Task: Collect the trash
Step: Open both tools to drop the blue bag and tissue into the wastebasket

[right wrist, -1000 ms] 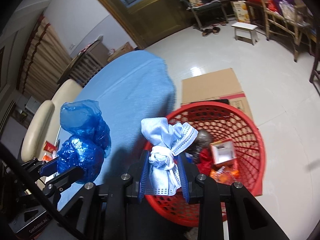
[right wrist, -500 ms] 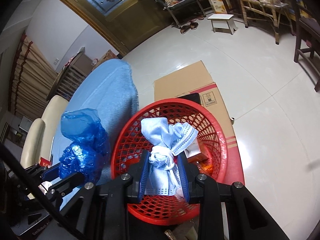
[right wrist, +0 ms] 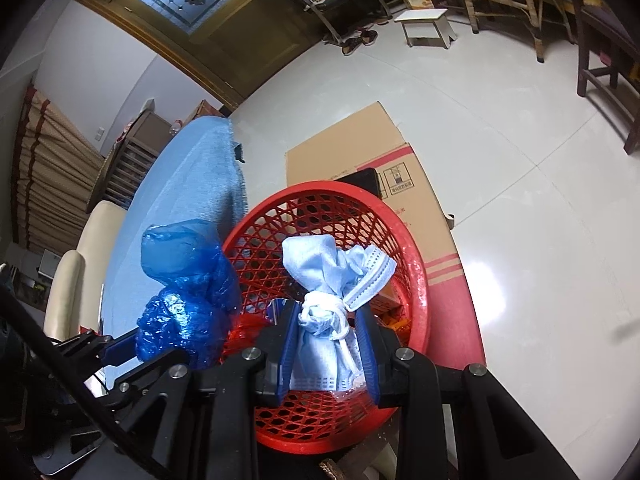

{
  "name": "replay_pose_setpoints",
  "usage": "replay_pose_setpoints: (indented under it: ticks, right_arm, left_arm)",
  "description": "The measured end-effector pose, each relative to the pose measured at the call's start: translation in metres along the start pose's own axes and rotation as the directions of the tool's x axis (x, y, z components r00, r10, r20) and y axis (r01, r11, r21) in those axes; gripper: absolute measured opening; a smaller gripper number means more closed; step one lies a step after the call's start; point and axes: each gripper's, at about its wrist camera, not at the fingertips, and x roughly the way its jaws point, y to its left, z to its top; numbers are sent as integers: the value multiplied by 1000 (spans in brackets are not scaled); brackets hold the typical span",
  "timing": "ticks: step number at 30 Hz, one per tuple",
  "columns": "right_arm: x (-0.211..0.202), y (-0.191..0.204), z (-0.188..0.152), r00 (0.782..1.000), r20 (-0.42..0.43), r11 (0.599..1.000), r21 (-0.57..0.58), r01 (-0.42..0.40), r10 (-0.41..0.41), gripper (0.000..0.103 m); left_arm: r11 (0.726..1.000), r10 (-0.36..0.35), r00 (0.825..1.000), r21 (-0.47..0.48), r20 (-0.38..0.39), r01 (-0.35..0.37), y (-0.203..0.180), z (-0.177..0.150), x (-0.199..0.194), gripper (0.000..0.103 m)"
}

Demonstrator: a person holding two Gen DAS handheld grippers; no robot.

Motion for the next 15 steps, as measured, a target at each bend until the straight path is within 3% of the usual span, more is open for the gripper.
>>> replay_pose_setpoints:
  ticks: [4,7,8,9,10,15]
  right_arm:
    - [7,-5,2,999,-34,999,34,-16,17,32]
    - [14,-7,2,998,-61,998,55,-26,30,35]
    - [15,-8,2,997,-67,998,61,-32,36,40]
    - [16,-7,1,997,-70,997,67,-40,45,58]
    - [15,-6,1,996,-62,996,73,-53,57,66]
    - [7,12,3,998,-32,998,22,-53,54,68]
  left_arm:
    - [1000,-2,1000,-13,5,2,3,0,-1,46]
    - [1000,9,999,-17,37,-9,6,-1,-8,60]
    - [1000,9,999,-16,49,-9,7,-1,-12,61]
    - [1000,10,998,-14,55,-9,7,-1,-14,61]
    - [1000,17,998,-13,66,-16,8,-2,-18,61]
    - [997,77,989,-30,125,-74,21,-9,-47,61]
